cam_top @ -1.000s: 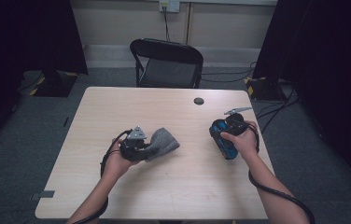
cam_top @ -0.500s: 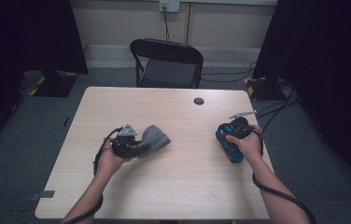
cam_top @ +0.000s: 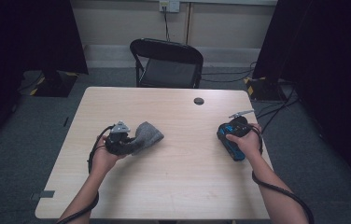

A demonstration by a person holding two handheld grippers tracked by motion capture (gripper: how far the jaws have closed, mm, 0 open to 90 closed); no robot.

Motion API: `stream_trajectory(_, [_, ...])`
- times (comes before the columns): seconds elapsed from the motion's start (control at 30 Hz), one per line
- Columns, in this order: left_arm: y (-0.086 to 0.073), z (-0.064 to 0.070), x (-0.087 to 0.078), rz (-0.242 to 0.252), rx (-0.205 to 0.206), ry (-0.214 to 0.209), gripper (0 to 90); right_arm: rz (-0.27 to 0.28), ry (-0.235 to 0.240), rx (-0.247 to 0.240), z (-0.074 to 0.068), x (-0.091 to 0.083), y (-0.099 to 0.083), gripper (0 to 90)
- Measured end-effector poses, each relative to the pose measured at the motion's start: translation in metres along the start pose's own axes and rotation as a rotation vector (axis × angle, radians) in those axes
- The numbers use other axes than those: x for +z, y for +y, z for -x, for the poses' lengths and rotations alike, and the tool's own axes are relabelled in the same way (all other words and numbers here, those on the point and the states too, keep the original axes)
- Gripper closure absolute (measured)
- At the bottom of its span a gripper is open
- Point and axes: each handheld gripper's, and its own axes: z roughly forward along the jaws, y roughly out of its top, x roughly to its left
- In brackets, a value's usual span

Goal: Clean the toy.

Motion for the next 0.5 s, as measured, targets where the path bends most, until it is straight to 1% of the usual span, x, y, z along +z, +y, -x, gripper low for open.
stream_trajectory(0.1, [-0.001,-0.002,0.004,0.005,-0.008,0.005,72.1,-0.002,0.003,-0.007,-0.001,0.003,-0.001,25.7])
stream_trajectory(0.13, [-0.002,-0.002,0.006,-0.002,-0.01,0.005,72.1,-0.008,0.006,-0.006,-0.002,0.004,-0.002,25.7])
stream_trajectory(0.27, [-0.005,-0.003,0.011,-0.005,-0.007,0.009,72.0,-0.013,0.005,-0.034,-0.005,0.009,-0.003,25.6])
stream_trajectory(0.33, [-0.007,-0.002,0.014,-0.01,-0.011,0.008,71.9,-0.013,0.011,-0.038,-0.007,0.01,-0.004,25.6])
stream_trajectory(0.37, [-0.008,-0.001,0.015,-0.006,-0.012,0.006,71.8,-0.015,0.012,-0.046,-0.009,0.011,-0.005,25.6])
stream_trajectory(0.4, [-0.008,-0.001,0.016,-0.005,-0.015,0.003,71.7,-0.019,0.006,-0.064,-0.011,0.011,-0.005,25.6])
stream_trajectory(0.5, [-0.008,0.0,0.016,-0.007,-0.01,0.003,71.6,-0.024,0.014,-0.073,-0.014,0.011,-0.006,25.6])
